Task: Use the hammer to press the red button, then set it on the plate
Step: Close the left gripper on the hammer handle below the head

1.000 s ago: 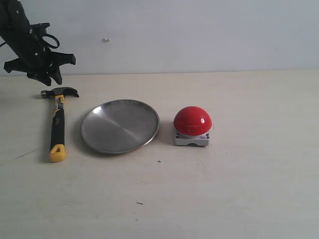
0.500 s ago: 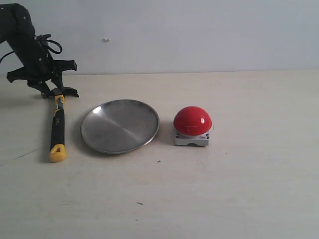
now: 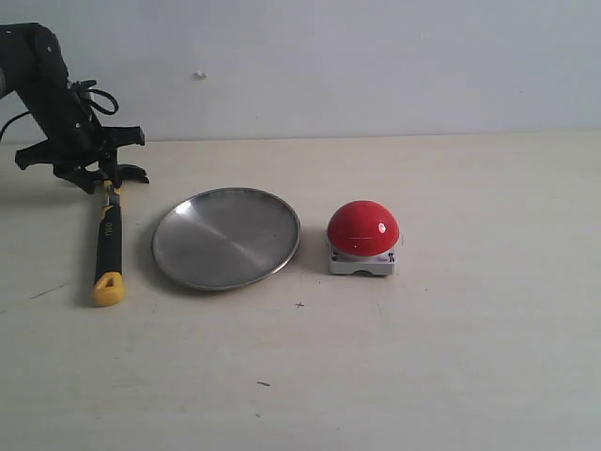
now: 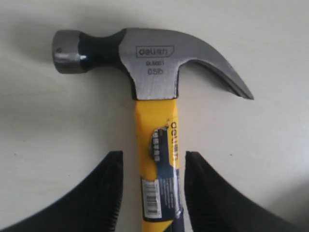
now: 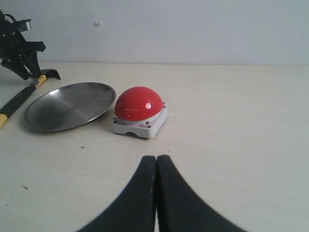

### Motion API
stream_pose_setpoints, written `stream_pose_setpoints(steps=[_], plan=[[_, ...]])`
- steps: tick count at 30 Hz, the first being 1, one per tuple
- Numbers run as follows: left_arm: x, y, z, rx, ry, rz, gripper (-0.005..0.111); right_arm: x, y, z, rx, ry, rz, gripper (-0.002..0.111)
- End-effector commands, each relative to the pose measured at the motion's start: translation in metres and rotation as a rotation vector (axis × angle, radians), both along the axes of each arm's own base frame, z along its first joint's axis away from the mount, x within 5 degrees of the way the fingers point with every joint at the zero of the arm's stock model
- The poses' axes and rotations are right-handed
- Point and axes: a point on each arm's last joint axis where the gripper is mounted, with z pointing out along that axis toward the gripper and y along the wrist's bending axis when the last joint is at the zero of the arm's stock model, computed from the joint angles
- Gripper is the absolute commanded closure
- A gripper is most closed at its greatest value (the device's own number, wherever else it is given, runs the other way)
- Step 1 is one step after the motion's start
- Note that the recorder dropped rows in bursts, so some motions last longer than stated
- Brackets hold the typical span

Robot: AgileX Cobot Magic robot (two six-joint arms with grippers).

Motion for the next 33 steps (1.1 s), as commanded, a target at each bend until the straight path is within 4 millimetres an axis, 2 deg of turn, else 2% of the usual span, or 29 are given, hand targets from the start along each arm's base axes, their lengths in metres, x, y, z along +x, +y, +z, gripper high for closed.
stream_pose_setpoints(steps=[1,7,16,25,27,31,33], plan=[[0.001,0.0,-0.001,0.007,-0.002,0.005,0.065,0.0,0.0,-0.001,0.002,-0.009,-0.006,0.108],[0.001,0.0,-0.002,0.003,0.002,0.025,0.065,0.0,0.0,-0.001,0.002,-0.009,-0.006,0.108],[0.001,0.0,-0.028,0.006,0.05,0.024,0.065,0.0,0.0,-0.001,0.002,-0.009,-0.006,0.108],[0.001,0.0,-0.028,0.008,0.051,0.027,0.066,0.0,0.0,-0.001,0.002,-0.009,-0.006,0.108],[0.001,0.0,-0.028,0.008,0.051,0.027,0.074,0.0,0.0,-0.001,0.002,-0.009,-0.006,0.108],[0.001,0.0,-0.028,0.008,0.051,0.027,0.107,0.0,0.0,-0.001,0.002,-0.009,-0.006,0.108],[0.001,0.0,-0.028,0.014,0.049,0.003,0.107,0.0,0.0,-0.001,0.002,-0.009,-0.006,0.108]])
